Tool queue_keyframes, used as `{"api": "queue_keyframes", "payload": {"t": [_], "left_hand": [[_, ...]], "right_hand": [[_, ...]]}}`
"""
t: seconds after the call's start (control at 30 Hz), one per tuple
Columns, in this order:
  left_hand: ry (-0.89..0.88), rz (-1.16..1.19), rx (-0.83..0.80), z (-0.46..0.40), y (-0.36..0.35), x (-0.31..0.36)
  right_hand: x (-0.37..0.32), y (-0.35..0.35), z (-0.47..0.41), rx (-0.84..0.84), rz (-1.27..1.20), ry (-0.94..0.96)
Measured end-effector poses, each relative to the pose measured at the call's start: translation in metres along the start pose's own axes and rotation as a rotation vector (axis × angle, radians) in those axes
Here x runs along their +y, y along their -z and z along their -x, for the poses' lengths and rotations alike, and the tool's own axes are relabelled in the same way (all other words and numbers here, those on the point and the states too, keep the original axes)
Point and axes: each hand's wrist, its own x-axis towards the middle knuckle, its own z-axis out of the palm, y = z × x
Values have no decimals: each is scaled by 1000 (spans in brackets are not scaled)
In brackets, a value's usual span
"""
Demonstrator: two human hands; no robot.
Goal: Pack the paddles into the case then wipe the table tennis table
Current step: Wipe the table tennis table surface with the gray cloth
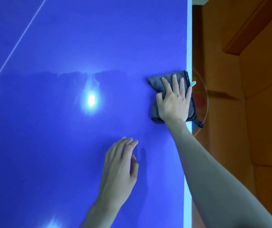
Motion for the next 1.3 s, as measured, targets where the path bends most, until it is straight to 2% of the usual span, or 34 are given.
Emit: {"api": "queue_keyframes", "payload": {"t": [0.17,0.27,0.63,0.87,1.17,1.3], "left_hand": [[-4,-14,1,19,8,1],[4,-17,-11,40,14,1],[-68,-6,-21,146,38,1],[-138,18,-32,255,57,-5],[-13,71,-55,398,86,-14],[-50,76,-116,438,89,4]], "right_hand": [[9,5,10,-2,-58,64],[17,10,47,-5,-68,87],[25,41,269,11,-150,52],[28,61,421,-67,-255,25],[37,94,592,-203,-290,-20],[52,116,664,-233,-244,65]]}}
